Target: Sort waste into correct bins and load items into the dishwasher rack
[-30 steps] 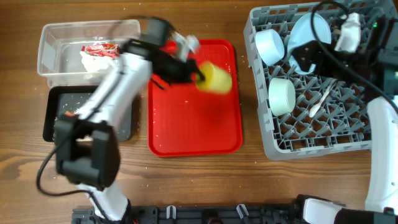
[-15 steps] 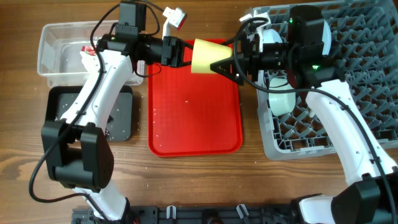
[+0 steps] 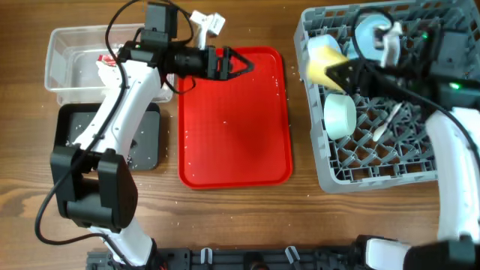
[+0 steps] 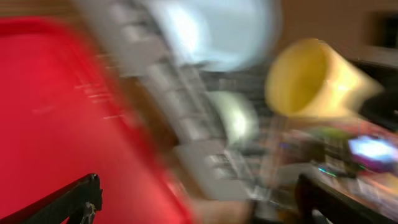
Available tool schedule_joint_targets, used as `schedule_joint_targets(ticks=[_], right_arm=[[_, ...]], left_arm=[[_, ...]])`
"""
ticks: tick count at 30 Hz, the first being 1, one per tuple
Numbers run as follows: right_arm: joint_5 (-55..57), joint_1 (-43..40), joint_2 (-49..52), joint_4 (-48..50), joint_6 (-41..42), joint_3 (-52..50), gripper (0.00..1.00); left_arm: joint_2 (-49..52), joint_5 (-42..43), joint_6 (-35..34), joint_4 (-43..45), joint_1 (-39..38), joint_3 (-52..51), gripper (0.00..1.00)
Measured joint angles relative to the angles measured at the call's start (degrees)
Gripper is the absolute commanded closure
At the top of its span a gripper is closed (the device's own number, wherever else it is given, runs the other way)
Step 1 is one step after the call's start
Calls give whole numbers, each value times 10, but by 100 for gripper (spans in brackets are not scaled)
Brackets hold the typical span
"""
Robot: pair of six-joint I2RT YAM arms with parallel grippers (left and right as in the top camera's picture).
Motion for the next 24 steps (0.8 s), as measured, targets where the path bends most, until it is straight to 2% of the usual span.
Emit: schedule_joint_targets(ticks=[2, 4, 6, 12, 18, 22, 24], right_arm=[[186, -6, -43, -165, 26, 55, 58], [303, -6, -46, -263, 69, 74, 55], [385, -6, -30, -329, 101, 76, 55], [428, -6, 78, -291, 124, 76, 52], [418, -6, 186, -253, 111, 76, 10], [412, -6, 186, -264, 104, 76, 1], [401, -5, 166, -292, 97, 77, 1]], left_arm=[[0, -203, 0, -10, -10, 0, 0], [0, -304, 0, -11, -10, 0, 0], [0, -351, 0, -11, -10, 0, 0], [0, -376, 0, -11, -10, 0, 0], [0, -376, 0, -11, -10, 0, 0], [0, -376, 0, -11, -10, 0, 0], [0, -376, 0, -11, -10, 0, 0]])
